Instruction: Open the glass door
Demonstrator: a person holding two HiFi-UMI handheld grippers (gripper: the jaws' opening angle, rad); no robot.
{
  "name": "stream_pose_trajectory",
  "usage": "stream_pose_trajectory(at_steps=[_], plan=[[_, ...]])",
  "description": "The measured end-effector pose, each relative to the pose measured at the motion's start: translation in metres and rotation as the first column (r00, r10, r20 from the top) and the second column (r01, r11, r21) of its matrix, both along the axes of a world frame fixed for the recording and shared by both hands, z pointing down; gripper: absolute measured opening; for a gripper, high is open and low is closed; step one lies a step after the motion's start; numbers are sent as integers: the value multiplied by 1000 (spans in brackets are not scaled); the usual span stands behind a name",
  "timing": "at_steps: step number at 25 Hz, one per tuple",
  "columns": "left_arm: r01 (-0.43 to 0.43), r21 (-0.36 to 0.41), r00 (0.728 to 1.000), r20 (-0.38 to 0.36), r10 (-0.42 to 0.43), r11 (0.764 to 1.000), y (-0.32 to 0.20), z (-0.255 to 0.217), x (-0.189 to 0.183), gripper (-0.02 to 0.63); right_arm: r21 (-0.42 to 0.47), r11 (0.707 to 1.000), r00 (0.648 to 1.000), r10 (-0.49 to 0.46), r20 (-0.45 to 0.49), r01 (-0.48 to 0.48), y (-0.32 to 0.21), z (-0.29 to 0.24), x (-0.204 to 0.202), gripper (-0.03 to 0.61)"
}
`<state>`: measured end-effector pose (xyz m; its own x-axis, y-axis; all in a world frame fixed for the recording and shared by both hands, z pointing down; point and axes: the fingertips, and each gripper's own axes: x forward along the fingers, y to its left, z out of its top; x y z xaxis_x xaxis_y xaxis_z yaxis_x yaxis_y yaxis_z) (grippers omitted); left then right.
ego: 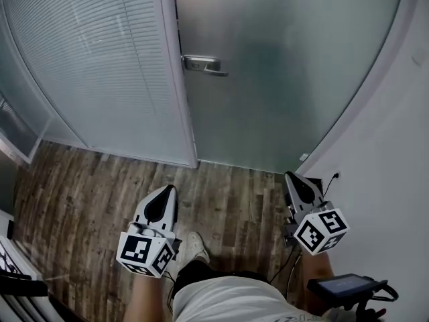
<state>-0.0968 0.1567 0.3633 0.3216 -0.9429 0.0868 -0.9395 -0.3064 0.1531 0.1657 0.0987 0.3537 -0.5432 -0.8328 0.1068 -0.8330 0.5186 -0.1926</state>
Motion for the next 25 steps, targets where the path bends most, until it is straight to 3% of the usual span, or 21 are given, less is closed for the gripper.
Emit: stream_pose_trajectory(at_steps=[4,14,18,25], plan=[[-10,-21,1000,-5,10,1000,-39,25,-36,-2,-18,1000,1000,-18,-20,18,-30,21,-45,2],[-47,33,999,-17,48,998,-147,-4,-114,-2,40,999,994,21,-105,-17,-128,-9,-116,2],[-66,20,997,-39,66,998,-173,-1,-127,-2,39,999,992,22,-128,-17,-149,-11,-132,2],[-94,0,995,-13,94,996,-220,3,-123,-1,31,999,995,20,-101,-17,-202,-1,-135,2]])
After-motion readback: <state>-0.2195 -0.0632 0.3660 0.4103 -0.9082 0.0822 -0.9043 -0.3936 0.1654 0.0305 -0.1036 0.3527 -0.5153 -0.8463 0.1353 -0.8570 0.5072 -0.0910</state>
